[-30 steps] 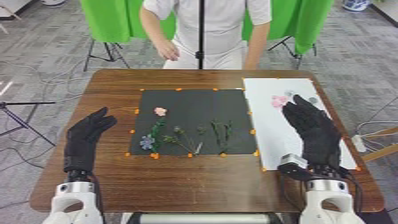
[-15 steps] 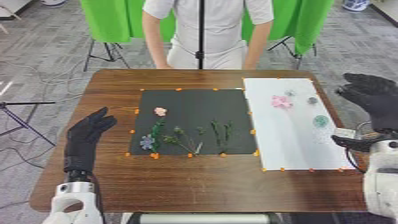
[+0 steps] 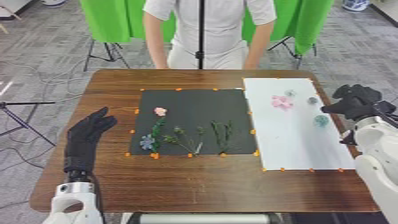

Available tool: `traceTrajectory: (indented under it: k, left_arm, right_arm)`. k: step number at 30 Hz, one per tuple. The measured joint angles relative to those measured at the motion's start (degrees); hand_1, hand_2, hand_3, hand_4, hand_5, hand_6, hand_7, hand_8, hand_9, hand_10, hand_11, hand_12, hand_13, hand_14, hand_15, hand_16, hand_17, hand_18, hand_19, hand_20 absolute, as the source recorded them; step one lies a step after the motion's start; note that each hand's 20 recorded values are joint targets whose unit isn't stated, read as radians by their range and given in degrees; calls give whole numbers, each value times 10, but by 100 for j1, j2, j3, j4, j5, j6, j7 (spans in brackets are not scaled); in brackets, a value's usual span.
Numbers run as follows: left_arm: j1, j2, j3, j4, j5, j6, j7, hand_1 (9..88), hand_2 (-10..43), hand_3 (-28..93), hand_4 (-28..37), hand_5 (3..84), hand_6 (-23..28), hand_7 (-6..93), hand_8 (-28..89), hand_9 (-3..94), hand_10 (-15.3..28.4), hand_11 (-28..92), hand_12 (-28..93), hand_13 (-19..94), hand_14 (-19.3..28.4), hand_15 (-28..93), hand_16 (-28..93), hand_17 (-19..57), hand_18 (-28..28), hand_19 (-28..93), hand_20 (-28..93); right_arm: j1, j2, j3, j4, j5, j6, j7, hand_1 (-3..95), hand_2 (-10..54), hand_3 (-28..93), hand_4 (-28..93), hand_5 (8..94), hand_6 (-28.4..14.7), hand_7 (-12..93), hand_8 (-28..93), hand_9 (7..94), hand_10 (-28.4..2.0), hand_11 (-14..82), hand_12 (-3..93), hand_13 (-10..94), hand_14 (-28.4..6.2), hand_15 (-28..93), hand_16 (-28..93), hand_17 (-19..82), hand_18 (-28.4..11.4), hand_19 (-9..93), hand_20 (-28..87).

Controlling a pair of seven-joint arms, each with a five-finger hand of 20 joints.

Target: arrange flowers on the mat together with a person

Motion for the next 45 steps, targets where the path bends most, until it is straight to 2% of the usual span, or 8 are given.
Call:
traceTrajectory:
  k: [13,17,20,23,29,34,39,45]
  left_arm:
    - [14,0,0,-12,5,0,-29,236,55,669,-249,527,61,103,-56,525,153,185,135,440,188,171,3,121,125,102,225]
    - [10,0,5,-12,5,0,-39,234,55,669,-250,527,62,102,-56,525,152,185,135,440,188,171,4,121,125,103,225]
    - [9,0,7,-12,5,0,-40,234,56,668,-250,527,62,103,-55,525,152,185,135,441,188,170,3,120,126,103,224]
    - [9,0,7,-12,5,0,-42,234,56,668,-250,528,62,103,-56,524,152,185,135,440,188,170,3,120,126,103,223]
    - [15,0,4,-12,3,2,-44,222,63,663,-259,528,63,102,-56,524,153,185,135,441,187,170,4,119,126,101,222]
    - [11,0,4,-12,-1,1,-42,214,64,666,-270,527,63,101,-55,524,153,184,135,440,188,169,4,119,126,100,222]
    - [9,24,5,-12,-1,-3,-50,207,64,667,-276,526,62,99,-55,524,153,183,135,440,187,168,4,115,130,104,224]
    - [7,48,5,-12,-1,-17,-72,202,65,665,-281,525,62,99,-55,522,153,183,135,439,188,168,5,112,134,108,223]
  right_arm:
    - [384,15,-588,733,487,-83,38,305,-95,689,-211,544,23,125,-87,707,-120,175,204,785,-78,278,287,387,-168,578,429]
    - [511,5,-808,915,446,-104,40,354,-95,698,-216,552,32,135,-89,713,-112,182,204,795,-70,288,293,393,-165,590,430]
    - [552,-15,-897,1003,408,-106,39,436,-95,718,-256,630,55,176,-110,760,-99,197,218,833,-46,327,322,404,-162,632,450]
    - [541,-31,-959,1063,346,53,36,550,-95,615,-258,717,60,187,-9,855,-75,90,359,872,-26,340,398,423,-159,667,465]
    - [471,-34,-1196,1199,269,1142,26,592,-95,603,-249,817,48,187,63,927,-61,86,395,919,-19,394,374,455,-160,708,472]
    - [375,-34,-1164,998,259,1455,75,597,-95,613,-236,840,45,185,73,936,-61,107,391,929,-19,413,370,464,-161,721,469]
    - [434,67,-1146,267,291,1625,131,603,-95,607,-237,839,42,183,76,937,-61,99,398,928,-15,423,375,458,-164,731,473]
    - [1445,217,-1993,-195,788,1980,-136,605,-95,606,-232,840,43,182,78,937,-61,98,398,924,-15,438,382,450,-169,744,481]
